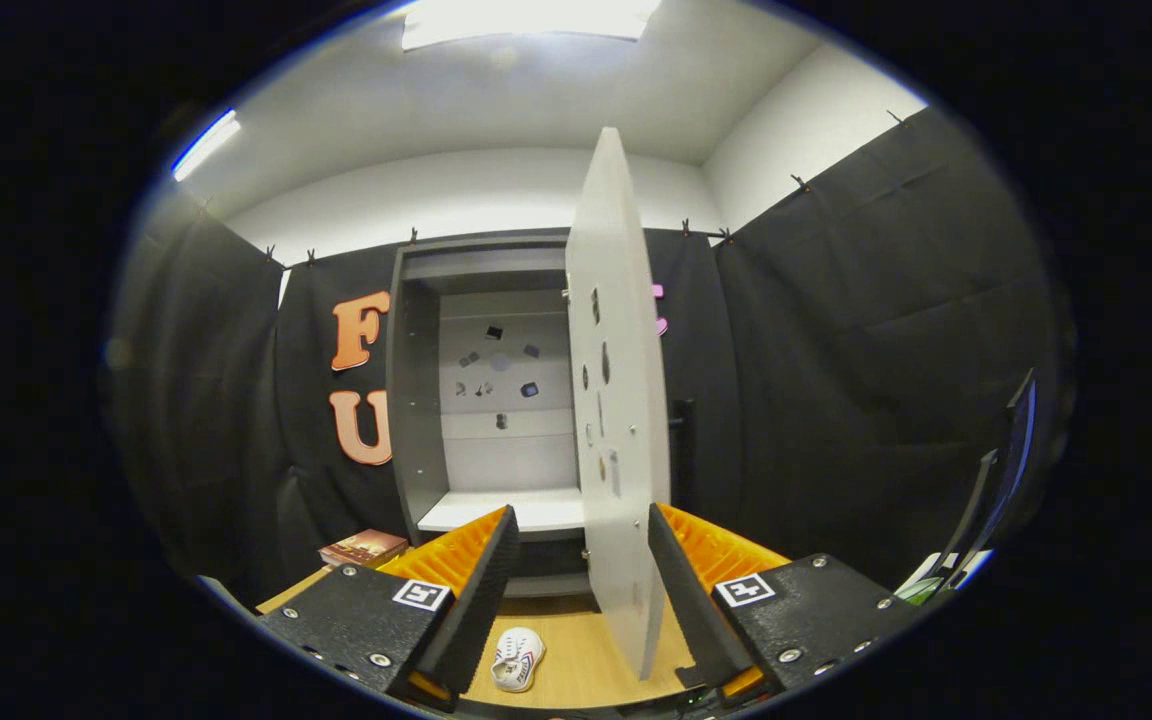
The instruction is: Open the shoe cabinet door, grab the shoes and put them into the shoe cabinet, then close the shoe cabinet door.
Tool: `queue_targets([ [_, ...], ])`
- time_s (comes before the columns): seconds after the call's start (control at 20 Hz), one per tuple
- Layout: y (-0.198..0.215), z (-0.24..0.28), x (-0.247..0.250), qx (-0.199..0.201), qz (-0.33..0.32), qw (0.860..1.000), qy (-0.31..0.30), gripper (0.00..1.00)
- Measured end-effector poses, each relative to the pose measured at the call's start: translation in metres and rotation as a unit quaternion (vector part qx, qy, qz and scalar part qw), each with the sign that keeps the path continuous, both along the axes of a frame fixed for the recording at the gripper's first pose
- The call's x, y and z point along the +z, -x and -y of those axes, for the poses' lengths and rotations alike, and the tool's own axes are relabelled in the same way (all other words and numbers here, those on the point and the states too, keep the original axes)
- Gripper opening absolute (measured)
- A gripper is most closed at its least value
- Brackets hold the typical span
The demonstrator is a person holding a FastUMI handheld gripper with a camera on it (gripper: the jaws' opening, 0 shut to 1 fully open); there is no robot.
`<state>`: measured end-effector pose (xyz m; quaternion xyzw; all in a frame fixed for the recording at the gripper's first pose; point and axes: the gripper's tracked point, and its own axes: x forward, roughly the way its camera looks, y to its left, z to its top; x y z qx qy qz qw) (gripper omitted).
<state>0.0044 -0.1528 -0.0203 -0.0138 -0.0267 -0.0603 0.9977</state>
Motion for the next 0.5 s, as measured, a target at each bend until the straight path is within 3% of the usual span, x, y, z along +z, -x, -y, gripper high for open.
queue_targets([
  [0.25, -0.014, -0.053, -0.048, 0.014, -0.033, 0.999, 0.023, 0.93],
  [0.5, -0.038, -0.088, -0.075, 0.017, -0.035, 0.999, -0.001, 0.93],
])
